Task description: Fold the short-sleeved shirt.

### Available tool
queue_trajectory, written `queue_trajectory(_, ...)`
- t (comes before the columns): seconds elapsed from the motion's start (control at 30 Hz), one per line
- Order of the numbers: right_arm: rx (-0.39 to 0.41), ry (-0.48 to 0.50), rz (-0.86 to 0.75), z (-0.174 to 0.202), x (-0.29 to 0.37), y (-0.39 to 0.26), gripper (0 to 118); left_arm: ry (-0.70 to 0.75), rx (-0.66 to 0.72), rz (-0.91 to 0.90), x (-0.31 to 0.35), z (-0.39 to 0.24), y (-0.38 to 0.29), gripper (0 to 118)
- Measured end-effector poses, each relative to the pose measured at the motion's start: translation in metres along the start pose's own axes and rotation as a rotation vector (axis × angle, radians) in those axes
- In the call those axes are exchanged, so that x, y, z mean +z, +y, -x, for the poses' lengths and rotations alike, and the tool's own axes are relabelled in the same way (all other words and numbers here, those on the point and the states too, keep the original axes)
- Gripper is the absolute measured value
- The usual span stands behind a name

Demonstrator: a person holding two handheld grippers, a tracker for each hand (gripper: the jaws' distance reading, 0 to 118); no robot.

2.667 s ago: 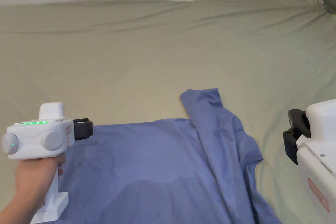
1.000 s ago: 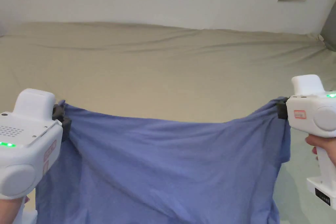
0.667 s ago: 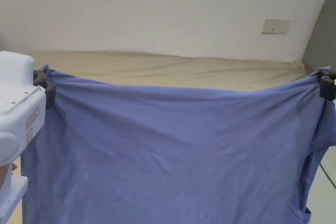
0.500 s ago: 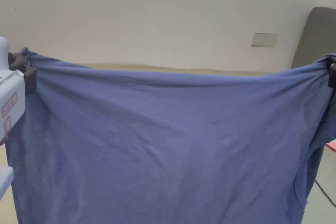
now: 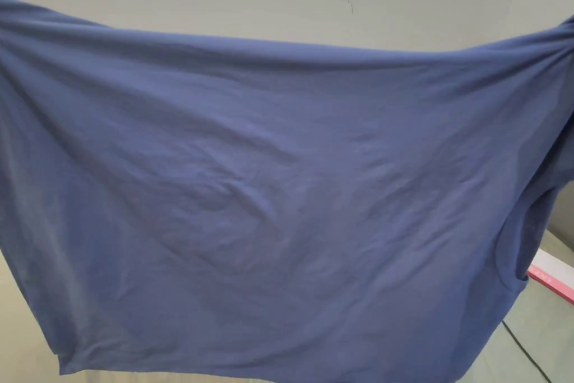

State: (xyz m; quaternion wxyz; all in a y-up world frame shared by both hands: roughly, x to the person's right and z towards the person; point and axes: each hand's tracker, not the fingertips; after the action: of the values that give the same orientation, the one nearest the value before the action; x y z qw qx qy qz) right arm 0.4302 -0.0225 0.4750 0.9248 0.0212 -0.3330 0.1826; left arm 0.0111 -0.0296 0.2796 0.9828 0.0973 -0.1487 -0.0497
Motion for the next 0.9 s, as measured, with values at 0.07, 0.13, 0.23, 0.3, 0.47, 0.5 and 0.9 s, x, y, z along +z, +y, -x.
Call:
queue_trajectory(0.07,0.002,-0.002,-0.006,-0.003,-0.006,0.01,3,0.007,-0.01,-0.011,-0.008,0.001,0.011,0)
queue_trajectory(0.13,-0.025,0.012,-0.003,-0.008,-0.018,0.02,3,0.005,-0.011,-0.011,-0.02,0.003,0.02,0)
queue_trajectory(0.23,-0.06,0.021,0.005,-0.012,-0.039,0.033,3,-0.002,-0.007,0.004,-0.046,0.004,0.032,0)
queue_trajectory(0.3,-0.075,0.025,0.011,-0.012,-0.054,0.04,3,0.0,-0.018,0.021,-0.065,0.002,0.037,0)
queue_trajectory(0.47,-0.095,0.028,0.034,-0.007,-0.104,0.052,3,0.002,-0.039,0.077,-0.084,-0.009,0.039,0)
queue_trajectory(0.5,-0.093,0.028,0.035,-0.005,-0.114,0.053,3,0.006,-0.041,0.089,-0.086,-0.01,0.038,0)
queue_trajectory(0.9,-0.084,-0.003,0.049,0.025,-0.238,0.058,3,0.033,-0.007,0.167,-0.229,-0.027,0.04,0)
